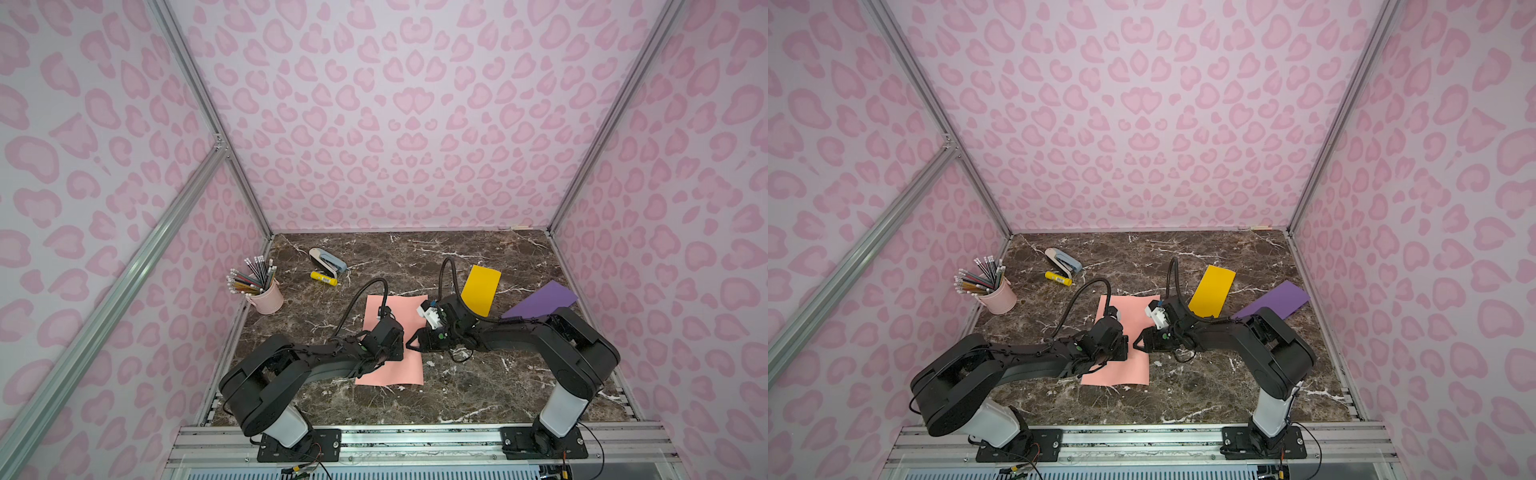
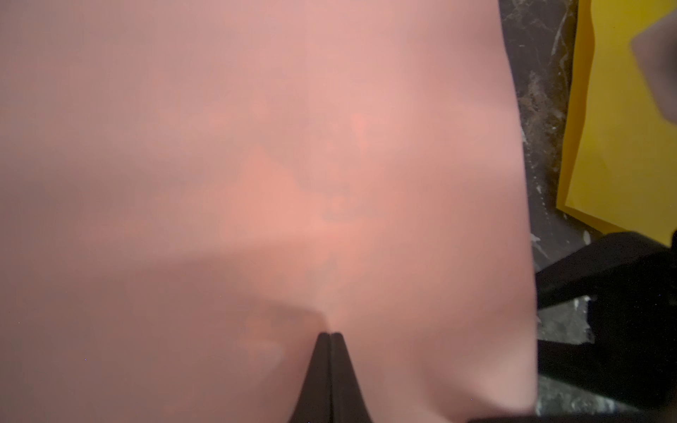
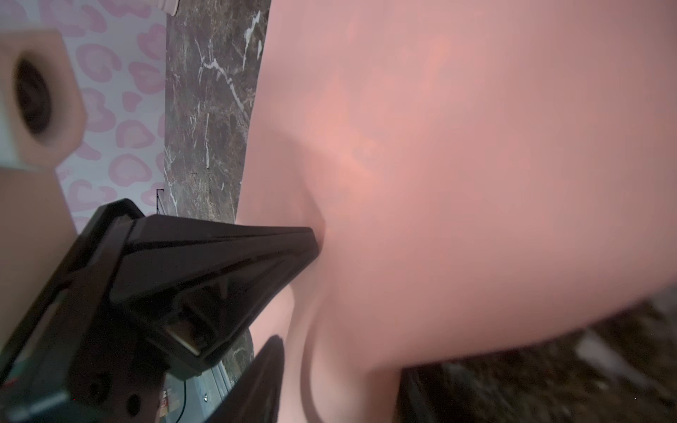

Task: Fold the rectangular paper in half along the long edge
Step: Fold the paper at the center of the board.

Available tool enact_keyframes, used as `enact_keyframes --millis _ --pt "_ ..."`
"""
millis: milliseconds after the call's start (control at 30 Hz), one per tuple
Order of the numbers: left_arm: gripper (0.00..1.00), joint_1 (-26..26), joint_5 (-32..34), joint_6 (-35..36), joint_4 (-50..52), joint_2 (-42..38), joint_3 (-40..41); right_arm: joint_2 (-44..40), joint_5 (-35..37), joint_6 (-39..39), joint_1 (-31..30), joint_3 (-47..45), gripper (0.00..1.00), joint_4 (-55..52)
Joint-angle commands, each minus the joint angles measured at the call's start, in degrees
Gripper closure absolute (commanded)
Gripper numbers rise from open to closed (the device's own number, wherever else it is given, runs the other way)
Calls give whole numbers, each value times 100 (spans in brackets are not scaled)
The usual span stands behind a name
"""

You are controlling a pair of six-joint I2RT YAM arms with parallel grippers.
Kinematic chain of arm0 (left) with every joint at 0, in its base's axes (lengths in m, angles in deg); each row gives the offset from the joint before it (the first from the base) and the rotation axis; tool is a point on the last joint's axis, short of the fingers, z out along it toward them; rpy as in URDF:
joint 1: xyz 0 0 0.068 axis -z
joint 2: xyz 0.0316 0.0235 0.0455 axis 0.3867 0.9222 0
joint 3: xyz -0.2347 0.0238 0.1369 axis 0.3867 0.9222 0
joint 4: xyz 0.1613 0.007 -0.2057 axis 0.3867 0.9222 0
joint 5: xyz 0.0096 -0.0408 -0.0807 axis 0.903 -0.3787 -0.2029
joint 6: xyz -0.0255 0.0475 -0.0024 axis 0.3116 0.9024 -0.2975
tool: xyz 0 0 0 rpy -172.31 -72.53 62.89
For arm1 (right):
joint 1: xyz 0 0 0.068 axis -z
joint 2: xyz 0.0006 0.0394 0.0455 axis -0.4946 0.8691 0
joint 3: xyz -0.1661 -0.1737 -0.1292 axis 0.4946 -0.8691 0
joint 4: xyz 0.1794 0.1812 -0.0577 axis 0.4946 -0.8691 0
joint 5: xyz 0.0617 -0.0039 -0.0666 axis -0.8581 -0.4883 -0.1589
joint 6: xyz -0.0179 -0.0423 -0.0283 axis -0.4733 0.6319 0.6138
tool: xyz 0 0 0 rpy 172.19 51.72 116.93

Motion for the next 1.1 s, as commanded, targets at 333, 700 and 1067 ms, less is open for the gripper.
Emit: enact_keyframes --millis 333,700,1067 --pt "96 54 -258 -57 442 15 6 -772 -528 -985 282 -615 51 1470" --pt "96 89 -283 -32 433 21 -65 -794 632 -390 239 -277 84 -142" --pt "96 190 287 -98 639 -1304 -279 -1043 797 81 239 -314 100 -579"
